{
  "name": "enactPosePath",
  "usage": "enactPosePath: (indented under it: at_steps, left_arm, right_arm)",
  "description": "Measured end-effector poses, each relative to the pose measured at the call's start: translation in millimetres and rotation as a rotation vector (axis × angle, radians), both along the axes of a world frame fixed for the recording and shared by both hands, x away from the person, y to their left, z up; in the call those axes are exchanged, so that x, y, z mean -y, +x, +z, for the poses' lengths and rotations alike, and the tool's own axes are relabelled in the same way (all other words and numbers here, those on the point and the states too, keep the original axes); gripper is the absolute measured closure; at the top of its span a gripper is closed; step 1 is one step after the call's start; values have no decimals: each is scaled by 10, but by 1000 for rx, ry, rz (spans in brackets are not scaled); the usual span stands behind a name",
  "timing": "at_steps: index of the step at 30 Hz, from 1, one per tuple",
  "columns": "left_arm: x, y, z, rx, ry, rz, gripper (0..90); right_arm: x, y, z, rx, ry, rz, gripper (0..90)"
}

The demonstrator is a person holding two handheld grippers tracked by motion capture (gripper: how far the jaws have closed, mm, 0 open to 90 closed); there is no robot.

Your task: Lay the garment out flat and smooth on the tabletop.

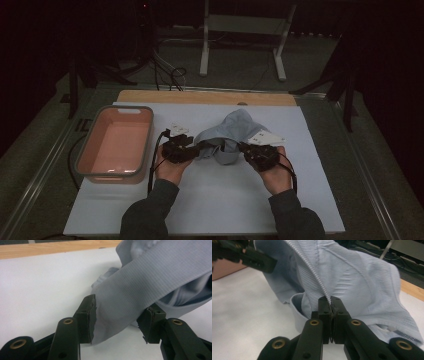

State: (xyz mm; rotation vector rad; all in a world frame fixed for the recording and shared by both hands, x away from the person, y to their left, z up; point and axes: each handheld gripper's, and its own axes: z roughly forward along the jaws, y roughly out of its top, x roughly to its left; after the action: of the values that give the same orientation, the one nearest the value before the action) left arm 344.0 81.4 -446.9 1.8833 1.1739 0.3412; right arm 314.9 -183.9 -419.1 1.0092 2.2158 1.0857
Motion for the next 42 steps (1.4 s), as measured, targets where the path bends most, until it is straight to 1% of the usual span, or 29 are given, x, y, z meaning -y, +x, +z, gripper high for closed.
enactPosePath:
  at_steps: [2, 6, 7, 8, 10, 12, 14, 15, 16, 17, 19, 21, 22, 23, 24, 25, 28, 30, 31, 32, 33, 35, 36, 37, 39, 42]
  left_arm:
    - [19, 15, -25, -7, 4, 4, 521]
    - [81, 55, -96, -24, 25, -2, 520]
    - [97, 61, -111, -30, 22, 0, 521]
    - [107, 69, -124, -35, 10, 9, 524]
    - [95, 94, -140, -52, -9, 7, 543]
    - [83, 112, -149, -65, -38, 1, 600]
    - [70, 117, -151, -69, -60, -16, 712]
    - [70, 117, -151, -69, -60, -16, 763]
    - [52, 117, -149, -71, -85, -27, 763]
    - [44, 117, -149, -73, -97, -30, 840]
    - [27, 111, -140, -79, -119, -40, 855]
    - [12, 89, -119, -78, -144, -40, 862]
    - [12, 89, -119, -78, -144, -40, 864]
    - [-6, 68, -87, -71, -170, -39, 864]
    - [-15, 61, -66, -68, -186, -44, 866]
    - [-16, 52, -41, -67, -194, -48, 866]
    - [7, 34, 18, -57, -211, -54, 866]
    - [32, 29, 50, -56, -223, -55, 866]
    - [32, 32, 57, -54, -223, -61, 866]
    - [41, 31, 66, -55, -230, -60, 866]
    - [43, 31, 73, -53, -229, -61, 866]
    - [38, 35, 79, -59, -235, -54, 866]
    - [29, 39, 80, -61, -236, -54, 866]
    - [26, 39, 82, -63, -245, -46, 866]
    - [9, 43, 87, -65, -248, -46, 866]
    - [-6, 50, 93, -69, -266, -43, 866]
  right_arm:
    - [29, 0, 16, 4, 0, -4, 878]
    - [78, -2, 34, 9, 3, -12, 877]
    - [83, -2, 35, 10, 1, -12, 877]
    - [87, -3, 35, 10, 1, -12, 877]
    - [97, -3, 36, 9, 0, -12, 877]
    - [111, -2, 33, 9, -2, -11, 876]
    - [125, -2, 30, 3, -1, -16, 875]
    - [125, -2, 30, 3, -1, -16, 875]
    - [134, 2, 28, 0, 3, -19, 874]
    - [160, 10, 24, -7, 9, -25, 868]
    - [183, 20, 12, -13, 19, -42, 842]
    - [220, 40, -11, -15, 20, -76, 806]
    - [220, 40, -11, -15, 20, -76, 806]
    - [242, 54, -27, -25, 23, -89, 790]
    - [272, 77, -73, -42, 25, -103, 768]
    - [282, 86, -107, -56, 23, -104, 760]
    - [256, 81, -189, -86, 24, -89, 704]
    - [219, 48, -187, -85, 29, -71, 661]
    - [194, 18, -177, -82, 31, -55, 615]
    - [178, -3, -171, -84, 37, -43, 589]
    - [161, -30, -164, -87, 42, -22, 569]
    - [134, -83, -155, -87, 41, 2, 506]
    - [122, -108, -153, -93, 48, 12, 486]
    - [119, -126, -155, -94, 52, 24, 456]
    - [119, -168, -162, -103, 65, 30, 429]
    - [126, -230, -193, -127, 80, 54, 391]
